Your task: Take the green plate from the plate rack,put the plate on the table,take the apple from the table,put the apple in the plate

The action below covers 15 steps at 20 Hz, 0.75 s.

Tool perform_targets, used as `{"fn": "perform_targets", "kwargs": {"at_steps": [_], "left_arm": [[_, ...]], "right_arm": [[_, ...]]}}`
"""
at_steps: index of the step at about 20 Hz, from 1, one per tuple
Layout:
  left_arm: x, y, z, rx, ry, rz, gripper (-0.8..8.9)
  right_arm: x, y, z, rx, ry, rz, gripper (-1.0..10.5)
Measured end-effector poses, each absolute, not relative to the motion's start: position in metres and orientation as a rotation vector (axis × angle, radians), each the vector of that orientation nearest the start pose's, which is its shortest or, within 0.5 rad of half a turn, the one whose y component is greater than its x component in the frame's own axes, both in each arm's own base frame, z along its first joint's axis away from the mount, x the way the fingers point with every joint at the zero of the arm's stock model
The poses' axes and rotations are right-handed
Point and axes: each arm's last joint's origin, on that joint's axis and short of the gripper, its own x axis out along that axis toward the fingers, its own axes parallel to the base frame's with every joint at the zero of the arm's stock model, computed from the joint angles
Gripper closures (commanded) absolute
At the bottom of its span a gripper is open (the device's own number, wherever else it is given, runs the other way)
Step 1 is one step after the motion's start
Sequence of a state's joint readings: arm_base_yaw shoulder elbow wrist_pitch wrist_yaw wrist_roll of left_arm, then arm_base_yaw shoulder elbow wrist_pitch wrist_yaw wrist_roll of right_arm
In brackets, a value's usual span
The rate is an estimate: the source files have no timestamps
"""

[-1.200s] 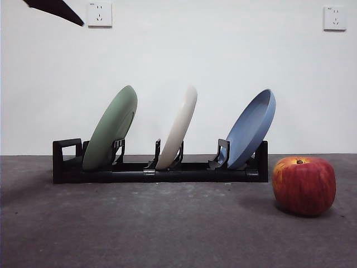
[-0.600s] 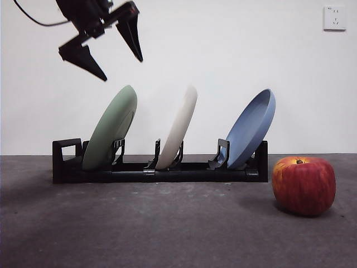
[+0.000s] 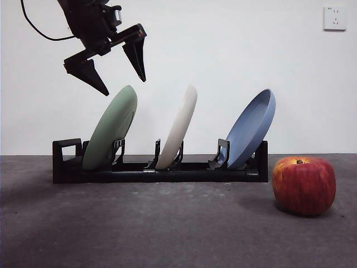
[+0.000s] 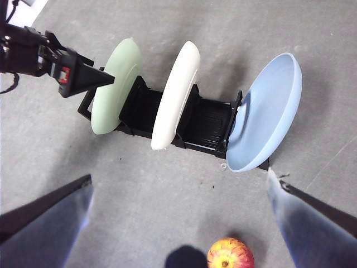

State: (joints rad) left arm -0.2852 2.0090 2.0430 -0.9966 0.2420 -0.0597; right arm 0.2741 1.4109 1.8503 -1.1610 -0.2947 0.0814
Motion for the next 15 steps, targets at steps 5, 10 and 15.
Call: {"fn": "perform_targets", "kwargs": {"at_steps": [5,10,15], "left_arm": [[0.4163,-0.1318,0.3216,-0.027,1.002,-0.456,3.58],[0.4170,-0.1319,0.3220,-0.027,0.994,-0.456,6.75],[0.4160,-0.1325,0.3220,-0.017,0.999,-0.475,8.26]], "right_arm": [[0.2343,0.0746,0.4596,0.084,0.754,0.514,2.0],[0.2343,0.0746,0.4596,0.084,0.754,0.513,2.0],[0.2343,0.0746,0.4596,0.084,0.753,0.514,2.0]]}}
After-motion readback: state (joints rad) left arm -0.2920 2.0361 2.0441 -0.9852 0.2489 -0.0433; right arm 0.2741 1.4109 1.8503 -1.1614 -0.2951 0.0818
